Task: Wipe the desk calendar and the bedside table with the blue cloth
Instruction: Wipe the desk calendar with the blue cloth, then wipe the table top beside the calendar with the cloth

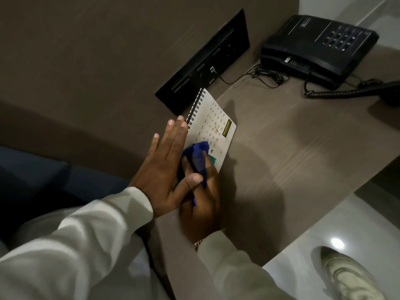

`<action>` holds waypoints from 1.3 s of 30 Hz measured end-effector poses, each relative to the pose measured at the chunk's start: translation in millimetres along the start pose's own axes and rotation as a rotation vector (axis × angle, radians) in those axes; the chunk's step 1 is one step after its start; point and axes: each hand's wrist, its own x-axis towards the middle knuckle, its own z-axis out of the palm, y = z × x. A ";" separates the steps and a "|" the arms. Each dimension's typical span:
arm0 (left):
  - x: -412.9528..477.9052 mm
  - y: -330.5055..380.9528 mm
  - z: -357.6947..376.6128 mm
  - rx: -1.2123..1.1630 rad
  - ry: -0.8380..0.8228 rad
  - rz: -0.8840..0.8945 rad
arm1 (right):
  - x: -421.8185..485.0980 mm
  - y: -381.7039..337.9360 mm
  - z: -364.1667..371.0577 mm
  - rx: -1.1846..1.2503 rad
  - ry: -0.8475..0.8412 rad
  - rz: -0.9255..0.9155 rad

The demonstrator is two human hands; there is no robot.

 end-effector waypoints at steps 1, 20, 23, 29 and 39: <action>-0.1 0.3 0.3 0.004 0.005 0.002 | 3.6 -0.5 3.9 0.023 0.020 0.054; 2.4 -0.8 -1.2 0.197 -0.087 -0.107 | 69.4 -8.0 -90.5 -0.152 -0.736 0.724; 3.2 3.7 -4.7 0.228 -0.086 -0.124 | 88.8 -13.2 -125.9 -0.302 -0.786 0.594; 0.0 19.1 -13.2 0.298 -0.036 -0.177 | 140.2 14.0 -194.3 -0.833 -0.888 0.164; -25.8 92.8 34.1 0.136 0.241 -0.619 | 150.3 79.0 -228.1 -1.270 -0.974 -0.025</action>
